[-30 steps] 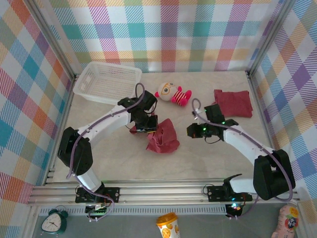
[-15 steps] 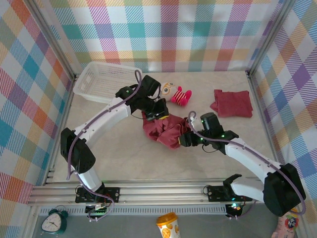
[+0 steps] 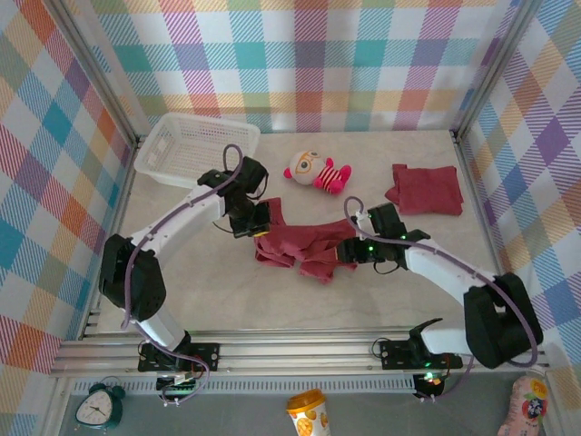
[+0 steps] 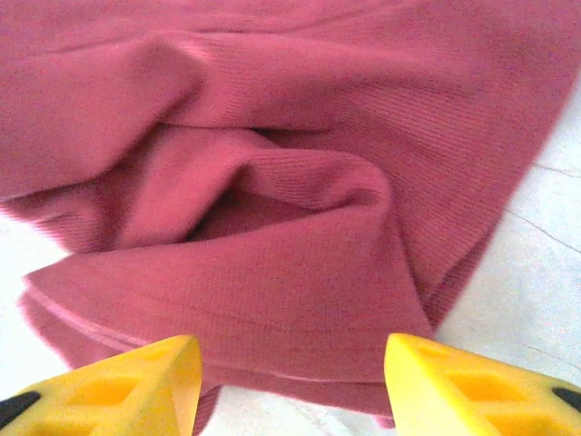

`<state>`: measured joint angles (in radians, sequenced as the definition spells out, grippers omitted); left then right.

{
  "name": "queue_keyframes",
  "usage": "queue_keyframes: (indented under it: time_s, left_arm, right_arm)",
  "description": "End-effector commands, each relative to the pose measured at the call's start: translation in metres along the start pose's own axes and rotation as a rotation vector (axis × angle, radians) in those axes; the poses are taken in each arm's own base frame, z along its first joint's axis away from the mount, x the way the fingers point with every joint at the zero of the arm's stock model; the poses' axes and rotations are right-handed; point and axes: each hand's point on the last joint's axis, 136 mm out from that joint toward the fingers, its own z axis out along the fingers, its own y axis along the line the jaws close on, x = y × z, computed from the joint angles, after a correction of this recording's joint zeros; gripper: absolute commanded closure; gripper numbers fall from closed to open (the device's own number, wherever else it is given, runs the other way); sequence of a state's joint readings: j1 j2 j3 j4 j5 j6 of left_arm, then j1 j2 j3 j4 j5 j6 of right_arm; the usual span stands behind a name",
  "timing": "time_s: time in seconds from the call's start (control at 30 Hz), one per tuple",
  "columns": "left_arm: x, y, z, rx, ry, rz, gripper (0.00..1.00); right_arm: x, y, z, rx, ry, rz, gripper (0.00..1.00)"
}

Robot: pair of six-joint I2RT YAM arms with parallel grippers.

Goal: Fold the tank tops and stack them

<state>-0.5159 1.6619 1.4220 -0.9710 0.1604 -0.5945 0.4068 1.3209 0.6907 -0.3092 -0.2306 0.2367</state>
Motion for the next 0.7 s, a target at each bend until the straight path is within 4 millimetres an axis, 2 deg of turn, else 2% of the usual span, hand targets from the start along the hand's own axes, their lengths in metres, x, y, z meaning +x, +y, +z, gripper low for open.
queue_keyframes:
  time_s: [0.0, 0.1, 0.23, 0.37, 0.43, 0.53, 0.67]
  left_arm:
    - [-0.020, 0.034, -0.003, -0.145, -0.062, 0.065, 1.00]
    - [-0.036, 0.043, -0.008, -0.183, -0.096, 0.078, 0.99]
    - [-0.055, 0.056, -0.005, -0.235, -0.111, 0.073, 0.97]
    - [-0.067, 0.052, -0.002, -0.236, -0.110, 0.066, 0.83]
    - [-0.065, 0.041, 0.000, -0.189, -0.093, 0.058, 0.76]
    - [-0.051, 0.033, -0.004, -0.147, -0.070, 0.042, 0.61]
    - [-0.018, 0.027, -0.015, -0.067, -0.046, -0.006, 0.46]
  right_arm:
    - [-0.025, -0.012, -0.007, 0.086, -0.045, 0.057, 0.44]
    - [-0.023, -0.022, 0.002, 0.100, 0.001, 0.093, 0.46]
    - [-0.016, -0.025, 0.014, 0.094, 0.059, 0.107, 0.50]
    - [-0.008, -0.020, 0.026, 0.046, 0.125, 0.115, 0.51]
    - [-0.016, -0.018, 0.028, 0.044, 0.102, 0.093, 0.51]
    - [-0.032, -0.011, 0.029, 0.036, 0.074, 0.073, 0.51]
    - [-0.036, -0.002, 0.040, 0.040, 0.095, 0.025, 0.51]
